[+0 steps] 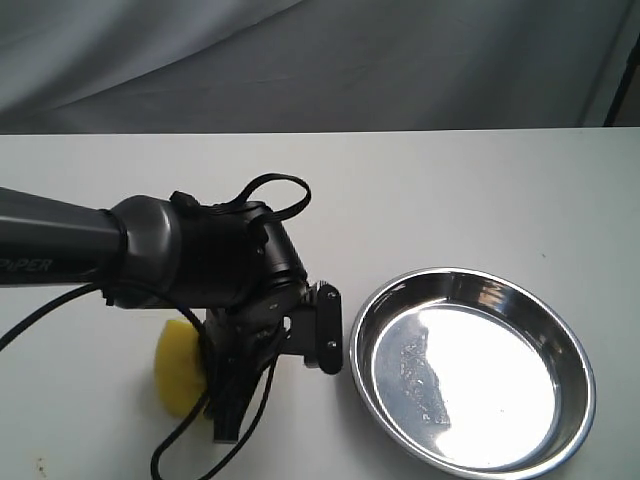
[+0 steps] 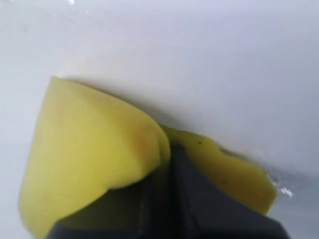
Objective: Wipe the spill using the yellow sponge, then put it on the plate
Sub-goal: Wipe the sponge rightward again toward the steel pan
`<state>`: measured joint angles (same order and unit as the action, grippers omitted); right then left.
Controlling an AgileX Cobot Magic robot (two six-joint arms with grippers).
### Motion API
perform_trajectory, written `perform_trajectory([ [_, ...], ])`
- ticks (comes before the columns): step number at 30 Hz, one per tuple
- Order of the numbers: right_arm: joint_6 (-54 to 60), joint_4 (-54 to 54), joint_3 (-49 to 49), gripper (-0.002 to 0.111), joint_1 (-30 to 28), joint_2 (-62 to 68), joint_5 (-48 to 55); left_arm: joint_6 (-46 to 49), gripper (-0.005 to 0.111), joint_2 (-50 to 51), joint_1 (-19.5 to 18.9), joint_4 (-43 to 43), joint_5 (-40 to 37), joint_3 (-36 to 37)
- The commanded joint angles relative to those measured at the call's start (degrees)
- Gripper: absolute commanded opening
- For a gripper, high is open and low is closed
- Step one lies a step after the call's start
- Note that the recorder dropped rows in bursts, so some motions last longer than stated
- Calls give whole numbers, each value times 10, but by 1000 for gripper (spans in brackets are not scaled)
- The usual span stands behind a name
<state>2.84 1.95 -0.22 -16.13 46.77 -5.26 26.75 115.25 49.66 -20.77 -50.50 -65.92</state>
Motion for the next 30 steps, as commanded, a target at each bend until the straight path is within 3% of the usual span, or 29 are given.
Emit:
perform_trajectory([
  [1, -3, 0, 2, 0, -4, 1, -9, 5, 0, 5, 6, 37, 137, -4],
  [15, -3, 0, 2, 0, -4, 1, -9, 2, 0, 5, 5, -24, 55, -4],
  [21, -3, 0, 2, 0, -4, 1, -9, 2, 0, 8, 1, -35, -28, -4],
  [30, -3, 0, 2, 0, -4, 1, -9, -10, 0, 8, -82, -36, -30, -4],
])
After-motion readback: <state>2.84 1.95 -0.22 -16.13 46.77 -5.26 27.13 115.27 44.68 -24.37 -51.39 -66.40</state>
